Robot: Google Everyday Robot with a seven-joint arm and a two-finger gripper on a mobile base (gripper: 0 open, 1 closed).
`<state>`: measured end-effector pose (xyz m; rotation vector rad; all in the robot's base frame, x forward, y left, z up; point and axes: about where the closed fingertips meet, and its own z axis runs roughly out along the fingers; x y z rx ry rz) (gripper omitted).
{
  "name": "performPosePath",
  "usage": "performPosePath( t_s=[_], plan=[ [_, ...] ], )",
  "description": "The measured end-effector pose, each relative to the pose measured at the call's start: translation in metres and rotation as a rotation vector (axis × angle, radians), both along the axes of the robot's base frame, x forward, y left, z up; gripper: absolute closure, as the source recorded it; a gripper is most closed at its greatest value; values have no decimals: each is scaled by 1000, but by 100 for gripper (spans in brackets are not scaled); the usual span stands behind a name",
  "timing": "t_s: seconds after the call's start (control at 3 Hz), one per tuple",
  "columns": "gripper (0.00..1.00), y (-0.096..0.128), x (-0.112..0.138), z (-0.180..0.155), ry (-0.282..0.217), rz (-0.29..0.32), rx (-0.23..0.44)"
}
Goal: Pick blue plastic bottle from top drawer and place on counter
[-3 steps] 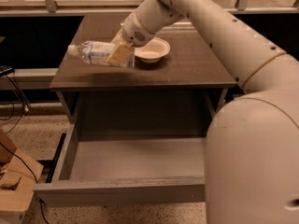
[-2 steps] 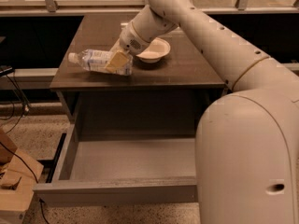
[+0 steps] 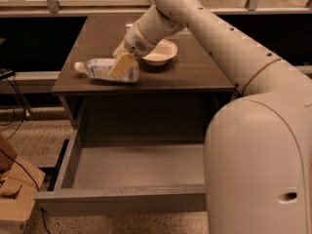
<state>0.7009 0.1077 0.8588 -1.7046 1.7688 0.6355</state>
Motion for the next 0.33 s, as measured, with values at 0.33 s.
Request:
performPosePath(
  t_s=[0.33],
  plan=[
    [0,1,0,-1,2,2,0]
  ],
)
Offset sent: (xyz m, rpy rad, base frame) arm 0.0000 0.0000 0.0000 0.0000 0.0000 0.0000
